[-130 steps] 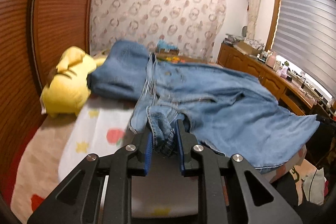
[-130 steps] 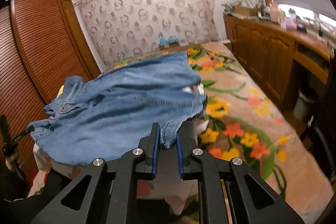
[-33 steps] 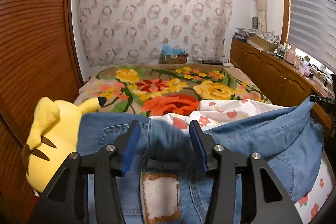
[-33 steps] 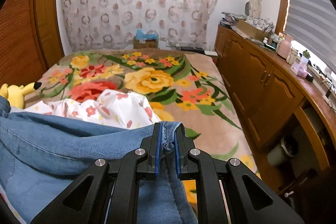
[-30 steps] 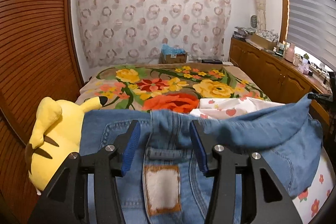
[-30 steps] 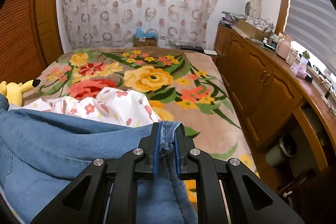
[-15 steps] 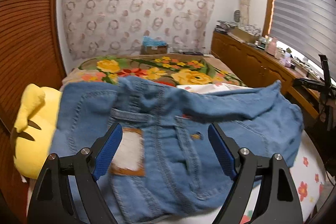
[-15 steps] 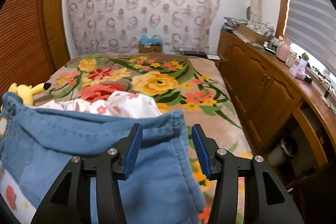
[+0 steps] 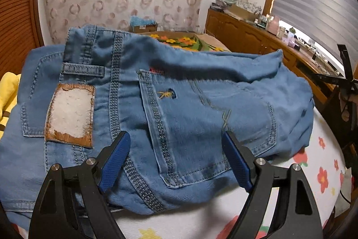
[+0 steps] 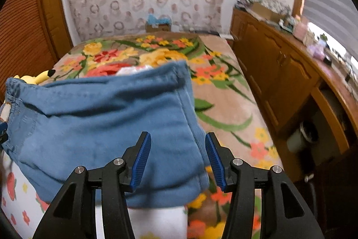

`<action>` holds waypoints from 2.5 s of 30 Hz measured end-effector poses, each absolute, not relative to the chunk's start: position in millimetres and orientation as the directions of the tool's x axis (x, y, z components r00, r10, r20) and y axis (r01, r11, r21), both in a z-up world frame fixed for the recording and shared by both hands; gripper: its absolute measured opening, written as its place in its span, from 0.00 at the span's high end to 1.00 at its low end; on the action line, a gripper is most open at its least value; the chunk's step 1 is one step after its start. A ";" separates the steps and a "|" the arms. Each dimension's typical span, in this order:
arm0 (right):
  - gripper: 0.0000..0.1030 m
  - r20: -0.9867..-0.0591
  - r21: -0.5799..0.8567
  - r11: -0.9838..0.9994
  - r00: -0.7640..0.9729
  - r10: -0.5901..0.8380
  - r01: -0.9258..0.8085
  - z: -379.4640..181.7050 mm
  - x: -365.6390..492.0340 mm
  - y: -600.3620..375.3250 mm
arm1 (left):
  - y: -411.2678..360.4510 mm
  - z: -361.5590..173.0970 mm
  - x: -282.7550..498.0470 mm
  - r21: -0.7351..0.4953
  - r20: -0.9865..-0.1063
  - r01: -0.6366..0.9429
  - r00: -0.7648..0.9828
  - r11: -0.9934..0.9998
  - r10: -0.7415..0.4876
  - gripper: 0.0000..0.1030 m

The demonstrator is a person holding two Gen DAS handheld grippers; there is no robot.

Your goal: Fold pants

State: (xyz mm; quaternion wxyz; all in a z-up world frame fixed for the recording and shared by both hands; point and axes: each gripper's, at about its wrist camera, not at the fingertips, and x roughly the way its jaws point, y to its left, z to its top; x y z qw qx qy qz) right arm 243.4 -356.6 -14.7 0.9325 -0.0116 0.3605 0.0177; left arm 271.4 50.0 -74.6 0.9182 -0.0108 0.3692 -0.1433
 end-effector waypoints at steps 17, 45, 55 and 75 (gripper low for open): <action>0.67 -0.732 0.203 0.979 0.670 0.127 0.035 -38.8 277.7 -390.4 | 44.0 -85.8 279.4 -0.090 -0.704 0.251 0.669 0.964 -0.240 0.18; 0.56 -0.745 0.375 0.913 0.638 0.195 0.159 -73.7 245.7 -412.2 | 41.5 -85.2 280.1 -0.077 -0.710 0.246 0.667 0.966 -0.227 0.18; 0.53 -0.721 0.509 0.843 0.622 0.307 0.174 -84.8 260.6 -432.2 | 41.2 -85.2 280.3 -0.076 -0.710 0.246 0.667 0.966 -0.226 0.18; 0.90 -0.635 0.378 0.926 0.724 0.269 -0.011 -63.7 238.9 -406.4 | 53.9 -71.3 262.8 -0.063 -0.696 0.214 0.691 0.975 -0.197 0.18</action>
